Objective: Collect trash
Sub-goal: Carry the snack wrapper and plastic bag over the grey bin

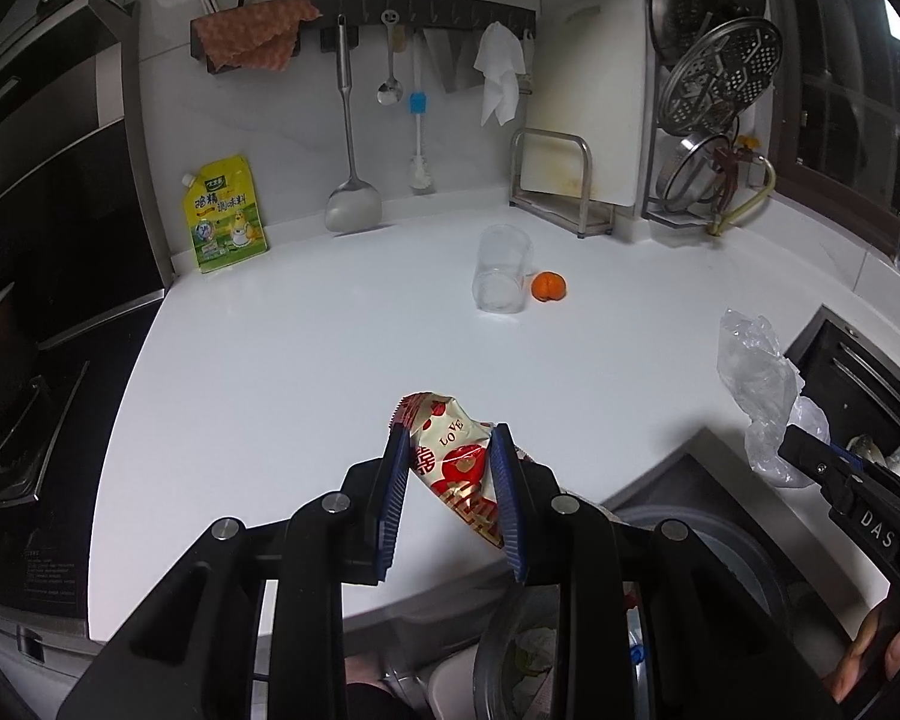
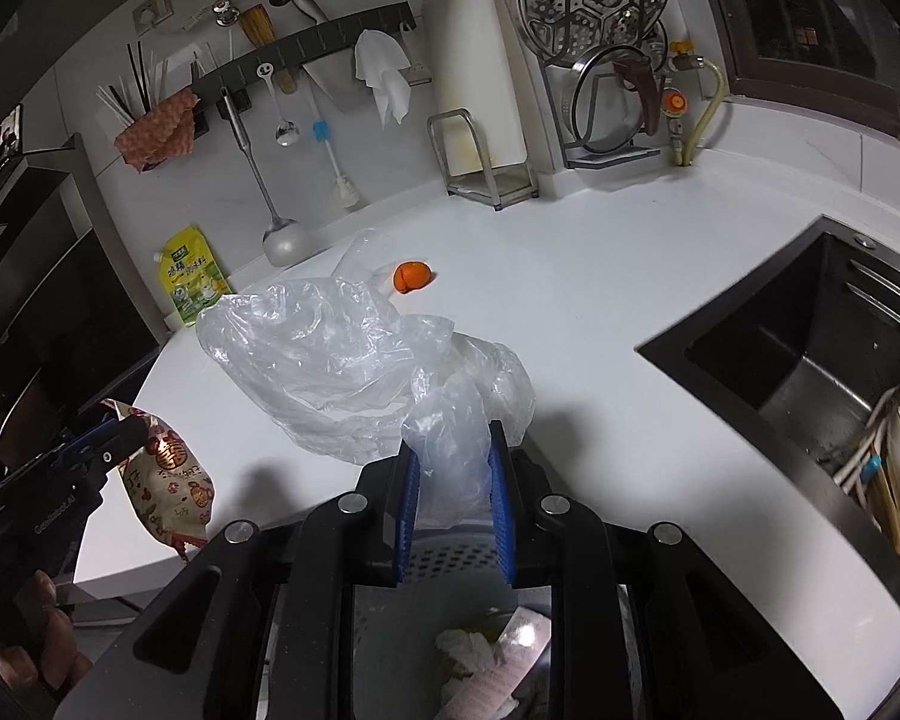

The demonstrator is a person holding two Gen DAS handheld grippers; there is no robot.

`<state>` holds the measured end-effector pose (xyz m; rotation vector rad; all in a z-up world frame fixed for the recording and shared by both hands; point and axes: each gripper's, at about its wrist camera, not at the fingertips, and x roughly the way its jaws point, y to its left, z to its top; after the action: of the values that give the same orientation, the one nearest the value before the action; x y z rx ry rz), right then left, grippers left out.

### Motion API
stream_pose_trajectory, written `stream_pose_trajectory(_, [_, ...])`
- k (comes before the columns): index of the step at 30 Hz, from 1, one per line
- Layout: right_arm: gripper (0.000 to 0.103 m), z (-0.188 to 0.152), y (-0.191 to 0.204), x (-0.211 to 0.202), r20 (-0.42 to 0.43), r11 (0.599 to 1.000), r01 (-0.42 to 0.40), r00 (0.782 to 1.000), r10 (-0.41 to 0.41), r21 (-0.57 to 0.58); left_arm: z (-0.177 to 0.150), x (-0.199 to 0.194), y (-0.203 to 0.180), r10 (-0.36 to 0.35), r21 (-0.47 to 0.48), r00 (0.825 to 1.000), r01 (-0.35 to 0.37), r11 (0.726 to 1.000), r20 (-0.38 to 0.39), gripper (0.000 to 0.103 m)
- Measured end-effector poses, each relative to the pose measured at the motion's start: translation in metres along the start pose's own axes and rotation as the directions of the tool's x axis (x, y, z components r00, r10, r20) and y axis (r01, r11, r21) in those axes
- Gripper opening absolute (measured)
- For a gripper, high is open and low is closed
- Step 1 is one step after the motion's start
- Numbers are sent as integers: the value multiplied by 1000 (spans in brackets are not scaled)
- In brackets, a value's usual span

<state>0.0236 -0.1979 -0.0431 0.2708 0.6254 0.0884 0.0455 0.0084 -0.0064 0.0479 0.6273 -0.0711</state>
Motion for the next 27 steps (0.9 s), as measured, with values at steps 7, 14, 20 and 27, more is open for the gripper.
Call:
stream_pose_trajectory(7, [21,-24,3,-24,9,1000,15,1000,-15,0,-19,-18,-8,-24,21,1000,24,999,5,28])
stream_pose_trajectory(14, [21,-54,-2,-41,4,1000,21,1000,-21,13,-39,-31,-15,-47,29,999,47,998,1,28])
stream_pose_trajectory(20, [21,-71,3,-52,-2,1000,20,1000,-20,-4,-56,-43,-23,-78,30,997,78,996,-4,28])
stream_pose_trajectory(27, [21,-87,0,-64,-17,1000,28,999,-28,-2,-72,-40,-25,-129,4,990,129,992,-48,28])
